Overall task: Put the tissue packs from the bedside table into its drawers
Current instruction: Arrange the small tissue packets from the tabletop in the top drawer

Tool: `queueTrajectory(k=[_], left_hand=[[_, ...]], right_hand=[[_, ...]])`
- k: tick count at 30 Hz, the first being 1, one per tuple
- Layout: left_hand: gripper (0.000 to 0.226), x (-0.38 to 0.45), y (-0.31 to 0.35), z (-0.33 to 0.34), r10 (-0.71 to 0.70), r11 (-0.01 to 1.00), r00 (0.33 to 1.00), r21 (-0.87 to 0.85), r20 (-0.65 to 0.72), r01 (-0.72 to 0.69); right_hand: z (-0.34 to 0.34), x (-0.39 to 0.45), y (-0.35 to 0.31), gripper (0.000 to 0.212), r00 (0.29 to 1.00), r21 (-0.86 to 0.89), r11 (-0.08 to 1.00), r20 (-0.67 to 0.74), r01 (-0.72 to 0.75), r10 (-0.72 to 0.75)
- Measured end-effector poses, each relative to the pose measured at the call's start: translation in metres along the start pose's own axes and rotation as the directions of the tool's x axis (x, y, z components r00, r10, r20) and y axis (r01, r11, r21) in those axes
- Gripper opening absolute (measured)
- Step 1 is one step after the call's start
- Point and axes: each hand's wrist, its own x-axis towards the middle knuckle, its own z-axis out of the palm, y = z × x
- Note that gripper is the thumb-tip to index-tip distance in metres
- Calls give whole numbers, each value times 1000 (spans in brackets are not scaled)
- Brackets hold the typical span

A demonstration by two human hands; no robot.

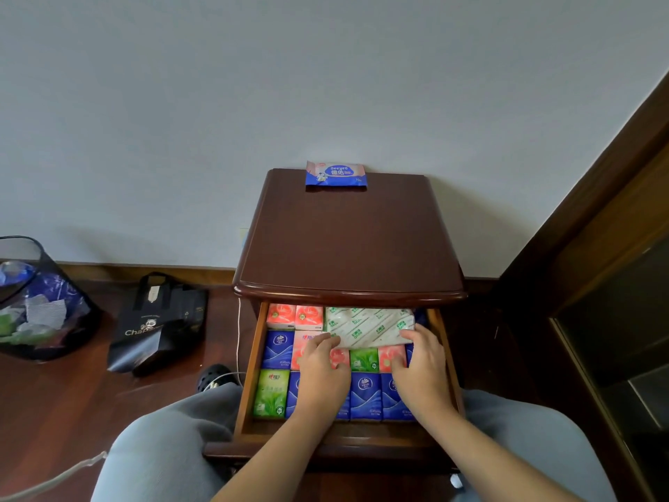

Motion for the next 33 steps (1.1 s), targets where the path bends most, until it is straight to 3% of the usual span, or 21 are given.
queueTrajectory(k=[4, 9, 18, 21, 24, 25, 27, 30, 32, 33], left_hand=[[63, 3, 8, 6, 3, 1000, 997, 31, 72, -5], [81, 16, 20, 16, -19, 998, 991, -61, 129, 27], [80, 34, 19, 13, 6, 994, 988, -107, 152, 10], [67, 23, 20, 10, 14, 996, 995, -87, 99, -6], [15, 12, 25, 3, 113, 993, 991, 27, -71, -111], [9, 9, 30, -3, 184, 982, 977, 67, -108, -178], [24, 11, 41, -15, 335, 937, 932, 158, -139, -313], [24, 26, 67, -35, 500, 855, 838, 279, -218, -438], [11, 45, 79, -48, 534, 829, 804, 350, -261, -437], [11, 56, 82, -54, 520, 822, 819, 404, -245, -401]], right_hand=[[0, 6, 5, 54, 998, -13, 999, 52, -31, 31], [4, 18, 6, 62, 998, 30, 999, 54, -22, 20], [12, 37, 4, 62, 995, 42, 998, 90, -46, 42], [3, 23, 6, 50, 1000, 17, 1000, 24, 13, -14], [-12, 8, 4, 15, 978, -109, 977, -81, 181, -190], [-18, 6, 0, 18, 959, -163, 955, -99, 247, -265], [-27, 11, -12, 25, 924, -183, 919, -100, 349, -370], [-34, 33, -38, 25, 877, -170, 872, -70, 459, -476], [-32, 51, -54, 8, 860, -142, 854, -36, 500, -510], [-29, 58, -61, 14, 862, -127, 856, -19, 501, -507]])
